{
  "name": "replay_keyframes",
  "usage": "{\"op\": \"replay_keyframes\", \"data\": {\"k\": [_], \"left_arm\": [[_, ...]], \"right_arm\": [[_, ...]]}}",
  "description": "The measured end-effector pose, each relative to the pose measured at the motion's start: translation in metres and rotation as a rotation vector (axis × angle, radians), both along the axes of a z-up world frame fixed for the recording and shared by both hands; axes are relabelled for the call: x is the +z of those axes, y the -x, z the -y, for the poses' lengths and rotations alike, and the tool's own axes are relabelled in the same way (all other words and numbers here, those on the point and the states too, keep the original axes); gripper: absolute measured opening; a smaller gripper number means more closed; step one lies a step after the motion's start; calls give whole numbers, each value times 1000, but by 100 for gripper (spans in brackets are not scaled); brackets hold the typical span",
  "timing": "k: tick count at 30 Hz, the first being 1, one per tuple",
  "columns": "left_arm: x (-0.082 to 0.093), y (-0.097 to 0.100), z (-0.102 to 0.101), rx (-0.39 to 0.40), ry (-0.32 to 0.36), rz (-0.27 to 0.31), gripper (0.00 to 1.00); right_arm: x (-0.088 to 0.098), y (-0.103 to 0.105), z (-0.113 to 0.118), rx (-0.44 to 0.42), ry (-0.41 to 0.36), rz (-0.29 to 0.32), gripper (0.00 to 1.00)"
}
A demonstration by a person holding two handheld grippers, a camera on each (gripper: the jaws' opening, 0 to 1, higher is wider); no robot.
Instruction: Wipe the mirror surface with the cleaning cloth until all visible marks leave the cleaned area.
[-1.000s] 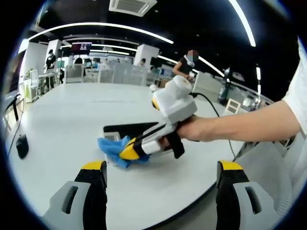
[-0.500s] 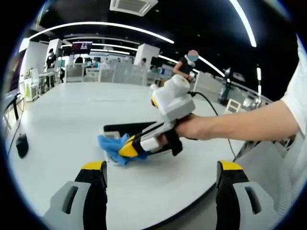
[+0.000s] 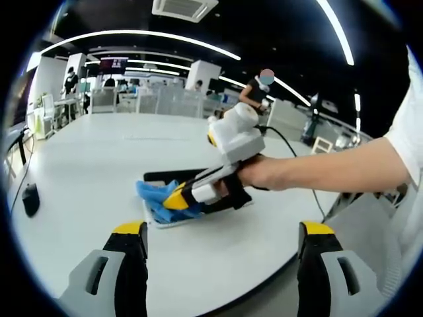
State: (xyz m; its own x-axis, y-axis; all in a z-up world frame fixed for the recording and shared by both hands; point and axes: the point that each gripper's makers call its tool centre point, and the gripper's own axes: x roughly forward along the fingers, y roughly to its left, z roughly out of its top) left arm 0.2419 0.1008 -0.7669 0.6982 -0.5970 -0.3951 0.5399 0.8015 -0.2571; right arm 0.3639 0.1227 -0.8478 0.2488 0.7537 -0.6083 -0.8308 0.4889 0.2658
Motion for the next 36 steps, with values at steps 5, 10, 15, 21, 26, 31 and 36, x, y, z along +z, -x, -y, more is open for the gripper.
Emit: {"op": "replay_keyframes", "data": {"k": [5, 10, 15, 21, 26, 31, 36], "left_arm": [[-1, 0, 0, -1, 0, -3, 95], [-1, 0, 0, -2, -1, -6, 95], [-1, 0, 0, -2, 2, -10, 95], [-1, 0, 0, 0, 4, -11, 95], [-1, 0, 0, 1, 6, -12, 95], [-1, 0, 0, 1, 7, -13, 95], [-1, 0, 0, 1, 9, -14, 95]], "right_arm": [[0, -5, 1, -4, 0, 3, 3], [0, -14, 3, -12, 3, 7, 3], [0, -18, 2, -5, 16, 16, 3], [0, -27, 4, -12, 30, 23, 3], [0, -32, 3, -16, 30, 17, 3], [-1, -38, 3, -16, 35, 22, 3], [0, -43, 3, -25, 32, 24, 3]]}}
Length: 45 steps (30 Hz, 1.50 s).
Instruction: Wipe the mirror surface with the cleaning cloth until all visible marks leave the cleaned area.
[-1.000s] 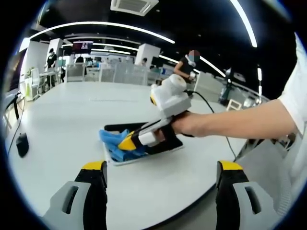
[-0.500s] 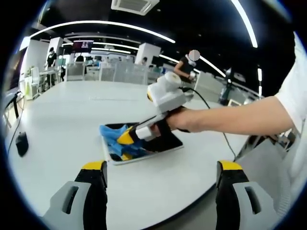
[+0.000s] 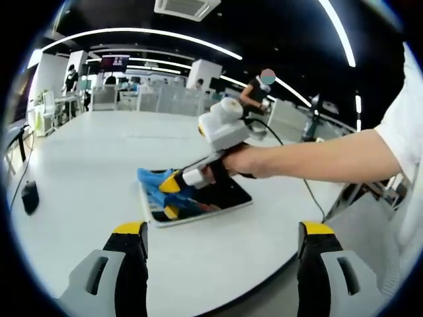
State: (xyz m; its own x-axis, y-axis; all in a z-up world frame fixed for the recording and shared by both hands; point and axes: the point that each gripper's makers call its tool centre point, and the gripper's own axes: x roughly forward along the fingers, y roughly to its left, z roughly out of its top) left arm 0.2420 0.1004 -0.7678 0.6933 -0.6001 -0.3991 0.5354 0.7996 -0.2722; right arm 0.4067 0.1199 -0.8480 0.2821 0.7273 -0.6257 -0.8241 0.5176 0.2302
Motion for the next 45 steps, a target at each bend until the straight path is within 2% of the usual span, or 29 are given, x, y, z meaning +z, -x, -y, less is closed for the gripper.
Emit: {"op": "replay_keyframes", "data": {"k": [12, 22, 45], "left_arm": [[1, -1, -1, 7, 8, 3, 95], [0, 0, 0, 0, 11, -1, 95], [1, 0, 1, 2, 27, -7, 93]], "right_arm": [[1, -5, -1, -18, -8, -3, 3], [-1, -21, 0, -40, -4, 2, 3], [-1, -42, 0, -74, 10, 24, 3]]}}
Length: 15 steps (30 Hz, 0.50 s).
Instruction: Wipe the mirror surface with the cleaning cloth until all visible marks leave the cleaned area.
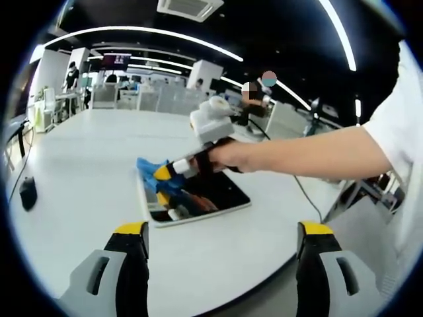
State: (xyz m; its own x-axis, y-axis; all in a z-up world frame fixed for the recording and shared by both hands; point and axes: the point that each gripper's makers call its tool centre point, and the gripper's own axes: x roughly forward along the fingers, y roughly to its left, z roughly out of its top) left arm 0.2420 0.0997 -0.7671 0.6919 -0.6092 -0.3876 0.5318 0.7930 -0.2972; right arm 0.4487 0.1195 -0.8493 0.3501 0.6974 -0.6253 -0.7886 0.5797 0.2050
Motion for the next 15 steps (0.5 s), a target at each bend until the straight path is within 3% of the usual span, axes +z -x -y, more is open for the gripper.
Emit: {"op": "replay_keyframes", "data": {"k": [15], "left_arm": [[1, 0, -1, 3, 1, 4, 95]], "right_arm": [[0, -1, 0, 3, 3, 1, 3]]}}
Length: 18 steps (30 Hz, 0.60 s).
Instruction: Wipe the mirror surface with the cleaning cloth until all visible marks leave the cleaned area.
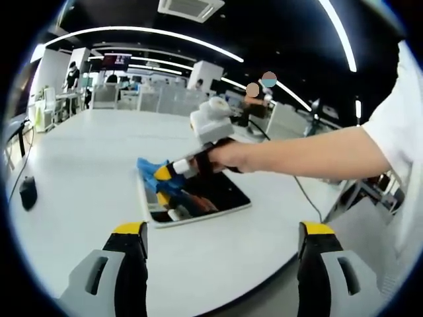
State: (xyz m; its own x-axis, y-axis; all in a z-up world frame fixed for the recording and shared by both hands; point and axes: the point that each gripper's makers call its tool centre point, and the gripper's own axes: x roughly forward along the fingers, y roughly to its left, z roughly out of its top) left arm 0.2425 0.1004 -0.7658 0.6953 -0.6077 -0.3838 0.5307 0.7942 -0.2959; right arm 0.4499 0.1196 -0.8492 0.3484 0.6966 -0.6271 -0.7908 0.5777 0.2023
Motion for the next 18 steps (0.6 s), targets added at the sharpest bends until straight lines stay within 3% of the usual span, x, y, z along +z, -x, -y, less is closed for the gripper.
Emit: {"op": "replay_keyframes", "data": {"k": [18], "left_arm": [[1, 0, 0, 2, 4, 3, 95]], "right_arm": [[-1, -6, 13, -15, 16, 1, 3]]}}
